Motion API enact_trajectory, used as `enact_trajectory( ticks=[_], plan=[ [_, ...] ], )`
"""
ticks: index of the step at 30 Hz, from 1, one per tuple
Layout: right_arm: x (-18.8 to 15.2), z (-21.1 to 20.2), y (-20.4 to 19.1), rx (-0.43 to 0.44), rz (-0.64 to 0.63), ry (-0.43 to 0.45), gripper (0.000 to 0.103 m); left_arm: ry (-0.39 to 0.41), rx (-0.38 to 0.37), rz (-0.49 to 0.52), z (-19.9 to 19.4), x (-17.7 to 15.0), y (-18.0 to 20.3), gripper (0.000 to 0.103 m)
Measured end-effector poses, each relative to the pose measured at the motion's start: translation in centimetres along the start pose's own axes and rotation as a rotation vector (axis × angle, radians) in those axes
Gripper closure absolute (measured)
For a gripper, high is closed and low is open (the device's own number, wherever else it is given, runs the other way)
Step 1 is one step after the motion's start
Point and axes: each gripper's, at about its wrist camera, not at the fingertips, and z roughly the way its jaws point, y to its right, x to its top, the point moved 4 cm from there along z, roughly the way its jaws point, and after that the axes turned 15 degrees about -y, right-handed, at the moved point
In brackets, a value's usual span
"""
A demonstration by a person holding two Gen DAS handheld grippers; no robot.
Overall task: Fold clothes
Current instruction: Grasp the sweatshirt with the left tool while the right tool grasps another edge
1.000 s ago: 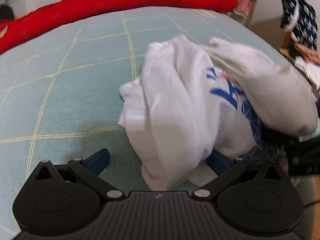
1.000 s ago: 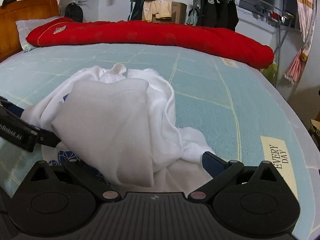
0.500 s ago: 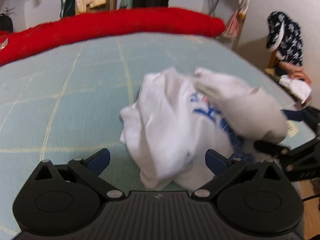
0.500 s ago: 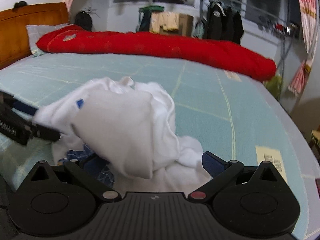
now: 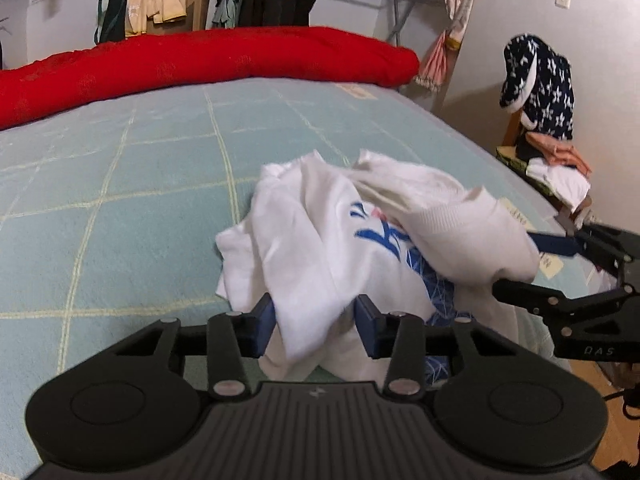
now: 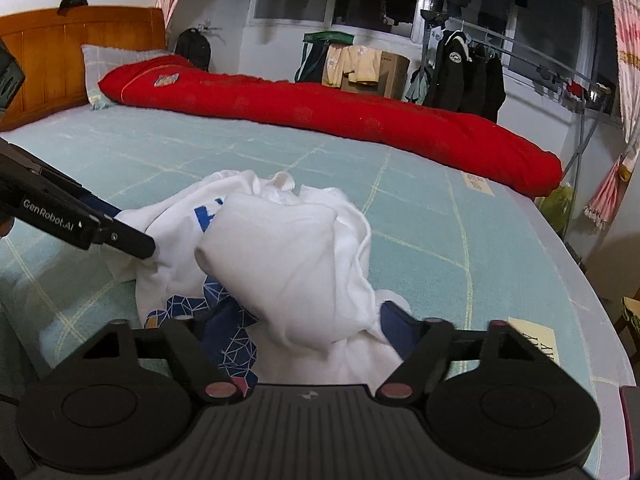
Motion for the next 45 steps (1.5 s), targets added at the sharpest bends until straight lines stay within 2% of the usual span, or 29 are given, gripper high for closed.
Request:
enact_trajectory(
  ticks=[3,6,8,10,11,14,16,19,23,25,29,31,32,35,39,43,45],
  plan=[
    [0.1,-0.3,0.5,0.022,0.012,0.006,0.042,-0.018,-0.019,0.001,1.0,0.4,-0.3,0.061],
    [0.2,0.2,0.3,0.016,-0.011,-0.006,0.042,-0.028,-0.026,0.000,1.8,0.8,-0.2,0.061],
    [0.2,0.6,-0.1,0.009,-0.033,-0.018,0.045,-0.034,-0.032,-0.001,2.3,1.0,-0.1,0.075],
    [0.2,0.9,-0.5,0.000,-0.051,-0.028,0.069,-0.017,-0.036,0.008,1.8,1.3,0.1,0.080],
    [0.2,0.8,-0.5,-0.007,-0.055,-0.030,0.074,-0.002,-0.027,0.020,1.3,1.3,0.1,0.081],
    [0.5,0.0,0.5,-0.037,-0.044,-0.010,0.080,0.027,-0.031,0.032,-0.4,1.1,-0.2,0.081],
    [0.7,-0.5,1.6,-0.063,-0.025,0.001,0.080,0.035,-0.046,0.032,-1.1,0.8,-0.6,0.081],
    [0.9,-0.6,2.6,-0.047,-0.009,-0.003,0.077,0.024,-0.095,0.013,-0.9,0.7,-1.5,0.078],
    [1.5,0.4,1.4,-0.018,-0.045,-0.007,0.072,0.019,-0.172,-0.036,-0.4,1.1,-2.1,0.078],
    [1.6,1.0,1.1,-0.030,-0.065,-0.019,0.083,0.019,-0.171,-0.031,-0.4,1.5,-1.8,0.077],
    [1.3,0.7,2.7,-0.096,-0.051,-0.038,0.084,0.032,-0.191,-0.021,-0.7,1.4,-2.0,0.067],
    [0.7,0.2,4.6,-0.136,-0.023,-0.051,0.084,0.038,-0.214,-0.031,-0.6,1.8,-2.3,0.054],
    [0.4,0.0,5.6,-0.155,-0.008,-0.062,0.084,0.041,-0.227,-0.031,-0.5,2.1,-2.4,0.052],
    [-0.8,0.0,7.9,-0.184,0.031,-0.096,0.084,0.051,-0.276,-0.030,-0.2,3.1,-2.5,0.052],
    [-1.7,0.3,8.4,-0.175,0.043,-0.118,0.084,0.040,-0.324,-0.061,1.3,5.3,-3.3,0.051],
    [-1.4,1.0,7.5,-0.171,0.028,-0.126,0.084,-0.026,-0.378,-0.108,4.3,7.4,-4.1,0.053],
    [-1.3,1.2,7.4,-0.165,0.024,-0.128,0.084,-0.069,-0.360,-0.104,5.7,7.7,-3.9,0.057]
  ],
)
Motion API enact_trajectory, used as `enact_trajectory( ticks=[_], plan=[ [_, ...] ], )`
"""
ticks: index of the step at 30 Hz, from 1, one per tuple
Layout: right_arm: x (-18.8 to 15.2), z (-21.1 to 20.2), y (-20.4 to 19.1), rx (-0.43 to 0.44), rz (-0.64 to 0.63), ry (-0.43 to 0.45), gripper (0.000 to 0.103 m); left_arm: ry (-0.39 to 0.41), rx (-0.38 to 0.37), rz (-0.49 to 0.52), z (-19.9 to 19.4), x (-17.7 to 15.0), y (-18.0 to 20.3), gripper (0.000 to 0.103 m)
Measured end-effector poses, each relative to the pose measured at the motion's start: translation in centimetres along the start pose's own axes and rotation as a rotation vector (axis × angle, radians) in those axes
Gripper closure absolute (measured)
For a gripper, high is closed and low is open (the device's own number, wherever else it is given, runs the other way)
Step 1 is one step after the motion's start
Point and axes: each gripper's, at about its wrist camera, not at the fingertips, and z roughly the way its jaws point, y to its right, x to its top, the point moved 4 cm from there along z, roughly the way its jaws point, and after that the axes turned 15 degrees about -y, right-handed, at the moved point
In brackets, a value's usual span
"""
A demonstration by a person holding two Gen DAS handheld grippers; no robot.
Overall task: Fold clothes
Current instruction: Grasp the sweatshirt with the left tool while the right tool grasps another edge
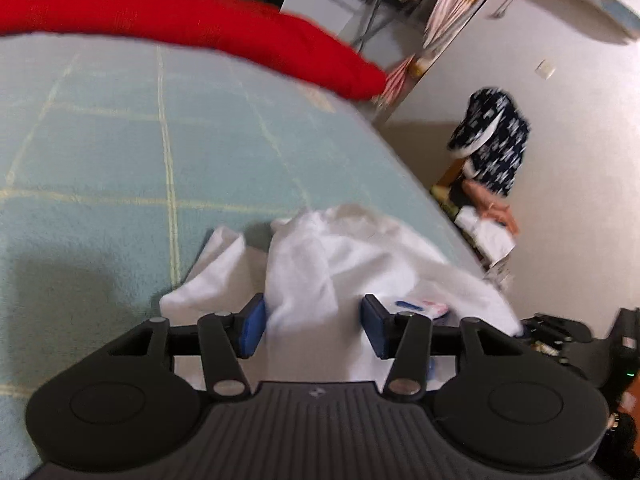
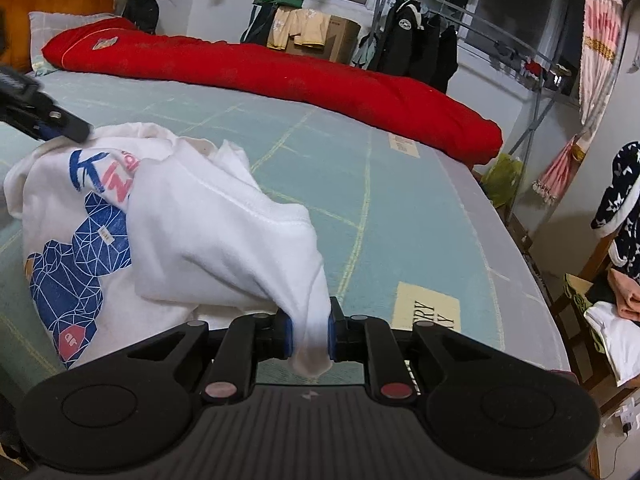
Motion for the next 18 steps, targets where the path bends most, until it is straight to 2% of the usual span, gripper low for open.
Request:
enact_trajectory(
  ticks=[1,2,5,8,11,15,18],
  plan=[
    [0.0,0.0,0.0,0.009,-0.003,0.001,0.084,-0.019,0.010,-0.001,0.6,0.2,-0.1,0.071],
    [0.1,0.0,0.0,0.020,-0.006,0.004,0.083,-0.018,0.020,0.005,0.7,0.1,0.0,0.079],
    [0.1,0.0,-0.1,0.055,-0.017,0.011,0.079,0.019,0.066,0.044,-0.1,-0.1,0.7,0.090],
    [0.4,-0.1,-0.3,0.110,-0.030,0.005,0.082,0.069,0.120,0.077,-2.3,-0.1,1.1,0.095],
    [2.2,-0.7,-0.3,0.112,-0.068,0.035,0.083,0.118,0.198,0.108,-4.8,0.5,1.0,0.099],
    [6.1,-1.0,0.0,0.100,-0.125,0.074,0.084,0.169,0.273,0.097,-7.1,1.4,-0.5,0.099],
    [9.9,0.2,0.3,0.055,-0.166,0.091,0.084,0.196,0.323,0.083,-7.9,2.2,-1.9,0.099]
  ],
)
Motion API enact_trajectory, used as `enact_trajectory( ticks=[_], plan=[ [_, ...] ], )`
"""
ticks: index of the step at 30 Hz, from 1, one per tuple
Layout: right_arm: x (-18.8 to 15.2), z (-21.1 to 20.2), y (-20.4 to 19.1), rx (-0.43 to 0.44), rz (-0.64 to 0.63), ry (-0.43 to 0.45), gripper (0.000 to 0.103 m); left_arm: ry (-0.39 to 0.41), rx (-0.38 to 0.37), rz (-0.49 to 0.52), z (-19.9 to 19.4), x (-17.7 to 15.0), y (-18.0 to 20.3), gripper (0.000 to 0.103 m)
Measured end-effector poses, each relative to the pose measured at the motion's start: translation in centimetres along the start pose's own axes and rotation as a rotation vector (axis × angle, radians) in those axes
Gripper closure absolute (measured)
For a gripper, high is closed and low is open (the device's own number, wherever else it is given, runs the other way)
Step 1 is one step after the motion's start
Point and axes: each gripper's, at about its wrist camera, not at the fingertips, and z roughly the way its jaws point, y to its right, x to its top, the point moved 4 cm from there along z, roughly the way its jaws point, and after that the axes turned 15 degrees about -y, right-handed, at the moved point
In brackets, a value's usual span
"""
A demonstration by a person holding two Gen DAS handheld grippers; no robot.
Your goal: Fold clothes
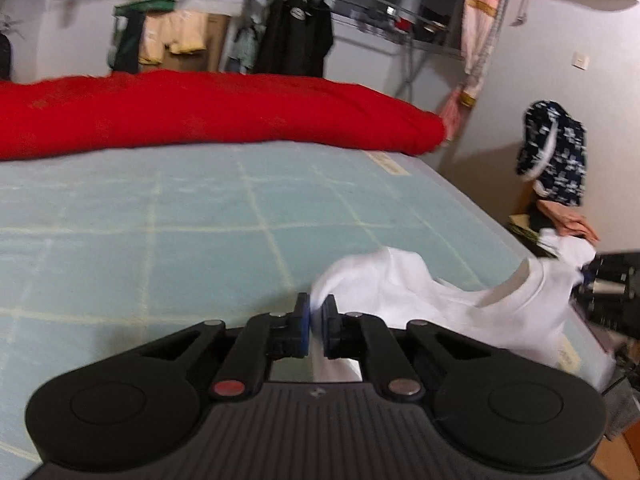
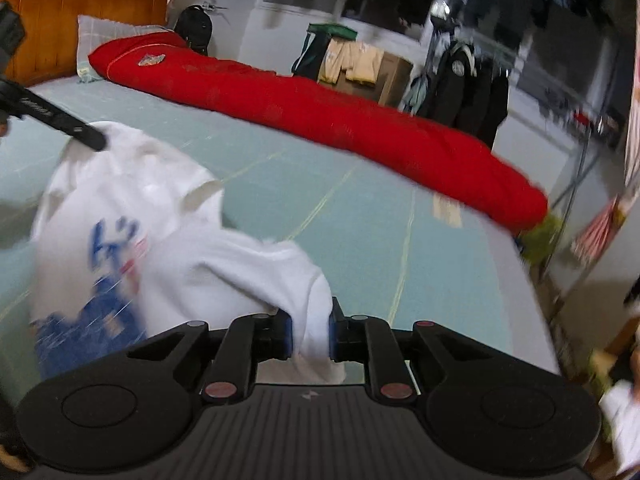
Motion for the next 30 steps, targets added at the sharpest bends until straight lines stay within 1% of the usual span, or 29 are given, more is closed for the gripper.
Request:
enact_trajectory(
  ticks=[1,2,4,6,7,8,9,10,11,12,14,15,17,18,21,23,24,25,26,27,28,30],
  plan=[
    [1.1,0.7,0.4,-0.007,-0.004,-0.002,0.084,-0.002,0.011,-0.002,0.3,0.3,-0.4,0.099],
    [2.0,1.4,0.7,-0.009,-0.007,-0.006,0.084,-0.001,0.021,-0.009,0.6,0.6,-0.9,0.103],
    [4.0,3.3,1.2,-0.002,-0.013,-0.022,0.084,-0.001,0.036,-0.023,1.2,1.3,-1.8,0.103],
    [5.8,5.2,1.5,0.006,-0.022,-0.039,0.084,-0.041,-0.039,-0.029,2.3,1.7,-2.3,0.101],
    [6.3,6.0,1.5,0.009,-0.030,-0.049,0.084,-0.054,-0.058,-0.043,2.9,1.6,-2.7,0.097],
    [6.8,6.8,1.5,0.013,-0.037,-0.059,0.084,-0.070,-0.076,-0.056,3.5,1.5,-3.1,0.097],
    [7.1,7.4,1.3,0.016,-0.045,-0.067,0.084,-0.110,-0.098,-0.062,4.1,1.1,-3.3,0.093],
    [7.1,7.7,1.1,0.017,-0.053,-0.070,0.084,-0.149,-0.119,-0.068,4.7,0.7,-3.5,0.085],
    [7.0,7.8,0.9,0.016,-0.062,-0.071,0.084,-0.187,-0.140,-0.074,5.3,0.3,-3.6,0.079],
    [6.6,7.9,0.7,0.015,-0.068,-0.073,0.084,-0.205,-0.156,-0.079,5.6,-0.1,-3.7,0.076],
    [5.7,8.0,0.4,0.018,-0.075,-0.084,0.084,-0.240,-0.188,-0.088,6.1,-1.0,-3.9,0.058],
    [5.3,8.0,0.3,0.022,-0.077,-0.091,0.084,-0.257,-0.203,-0.094,6.3,-1.5,-4.0,0.056],
    [4.5,8.1,0.2,0.039,-0.075,-0.105,0.084,-0.289,-0.205,-0.113,6.6,-2.5,-4.4,0.054],
    [4.2,8.0,0.2,0.049,-0.072,-0.108,0.084,-0.302,-0.217,-0.129,6.7,-2.8,-4.5,0.054],
    [3.5,7.7,0.5,0.083,-0.054,-0.113,0.084,-0.337,-0.307,-0.199,7.1,-3.7,-4.8,0.054],
    [3.4,7.5,0.6,0.097,-0.046,-0.114,0.084,-0.349,-0.363,-0.217,7.1,-4.3,-4.4,0.058],
    [3.3,7.5,0.7,0.103,-0.044,-0.115,0.084,-0.347,-0.379,-0.220,7.0,-4.4,-4.2,0.063],
    [3.3,7.4,0.8,0.109,-0.041,-0.115,0.084,-0.336,-0.381,-0.215,6.7,-4.5,-4.0,0.080],
    [3.3,7.2,0.8,0.113,-0.042,-0.115,0.084,-0.324,-0.362,-0.200,6.5,-4.4,-3.6,0.091],
    [3.3,7.1,0.8,0.111,-0.048,-0.114,0.084,-0.312,-0.343,-0.185,6.3,-4.2,-3.3,0.092],
    [3.3,6.9,0.8,0.107,-0.056,-0.113,0.084,-0.300,-0.324,-0.169,6.1,-4.1,-3.0,0.095],
    [3.5,6.7,0.9,0.099,-0.069,-0.112,0.084,-0.271,-0.296,-0.141,5.7,-3.1,-2.7,0.095]
  ],
)
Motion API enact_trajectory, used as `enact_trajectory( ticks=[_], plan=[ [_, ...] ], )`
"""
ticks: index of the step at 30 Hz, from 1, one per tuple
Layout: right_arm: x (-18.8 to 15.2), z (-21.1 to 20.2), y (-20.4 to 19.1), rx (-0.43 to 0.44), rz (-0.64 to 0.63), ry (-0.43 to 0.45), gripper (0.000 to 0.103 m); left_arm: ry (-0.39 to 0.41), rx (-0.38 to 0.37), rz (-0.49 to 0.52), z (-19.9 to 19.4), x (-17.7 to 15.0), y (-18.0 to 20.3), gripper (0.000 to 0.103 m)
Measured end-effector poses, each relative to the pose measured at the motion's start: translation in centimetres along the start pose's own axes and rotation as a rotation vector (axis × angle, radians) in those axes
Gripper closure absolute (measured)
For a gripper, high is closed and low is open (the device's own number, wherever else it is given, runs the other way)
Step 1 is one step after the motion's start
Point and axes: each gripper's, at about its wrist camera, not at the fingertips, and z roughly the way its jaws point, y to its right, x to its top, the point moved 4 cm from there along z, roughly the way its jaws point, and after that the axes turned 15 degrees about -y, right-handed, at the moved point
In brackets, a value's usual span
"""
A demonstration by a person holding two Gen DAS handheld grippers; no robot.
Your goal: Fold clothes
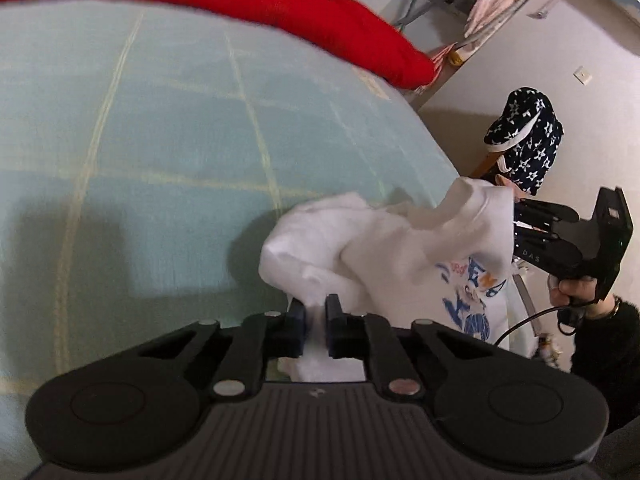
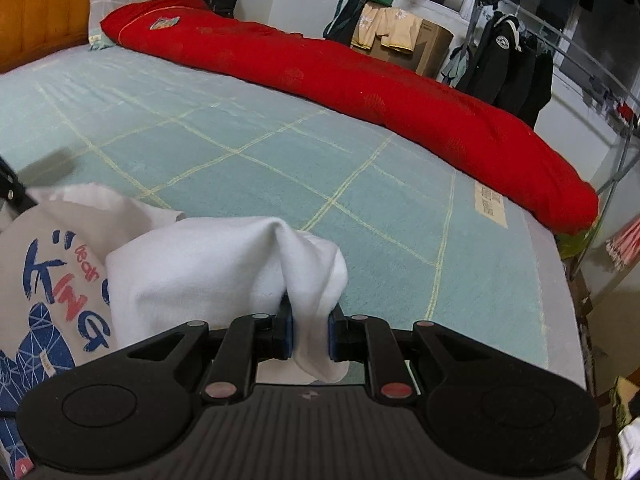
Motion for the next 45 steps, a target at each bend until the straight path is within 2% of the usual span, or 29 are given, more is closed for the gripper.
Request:
enact_trajectory(
  ticks=[4,8,14,20,22,24,26,28,31,36,38,43,45],
  plan=[
    [1.7,0.2,0.7,-0.023,-0.015,0.000,0.085,0.055,0.112,0.046,-1.2,2.1,0.6,0.096],
    [4.5,1.3,1.7,-0.011,-0.025,-0.007,0.085,0.104,0.208,0.073,-1.9,4.4,0.3,0.096],
    [9.6,4.8,3.3,-0.087,-0.033,-0.031,0.085,0.164,0.338,0.089,-2.2,8.3,-1.1,0.096],
    [13.7,9.0,6.2,-0.182,0.050,-0.050,0.085,0.219,0.420,0.042,-2.3,12.6,-3.5,0.096],
    [14.4,10.6,6.8,-0.198,0.086,-0.059,0.085,0.238,0.423,0.035,-1.4,13.5,-3.8,0.096],
    [14.3,12.6,7.0,-0.165,0.113,-0.105,0.084,0.189,0.410,0.010,0.4,14.1,-4.5,0.096],
    [13.7,14.1,6.8,-0.123,0.137,-0.153,0.080,0.136,0.451,-0.005,2.5,13.9,-5.1,0.092],
    [12.7,14.6,6.3,-0.116,0.135,-0.171,0.065,0.111,0.479,0.014,3.9,13.3,-5.1,0.092],
    [11.5,13.1,6.2,-0.102,0.120,-0.151,0.050,0.112,0.457,0.022,3.5,12.8,-4.4,0.085],
    [10.1,8.2,6.3,-0.062,0.115,-0.092,0.045,0.112,0.436,0.030,1.4,11.1,-2.7,0.074],
    [9.6,6.1,5.9,-0.047,0.110,-0.073,0.040,0.111,0.430,0.035,0.7,10.5,-2.1,0.062],
    [7.4,1.3,2.3,-0.014,0.049,-0.020,0.035,0.098,0.393,0.000,-0.5,6.7,-0.8,0.062],
    [6.4,-0.4,0.4,0.005,0.027,0.000,0.032,0.087,0.346,-0.016,-0.4,4.8,-0.3,0.062]
  ],
)
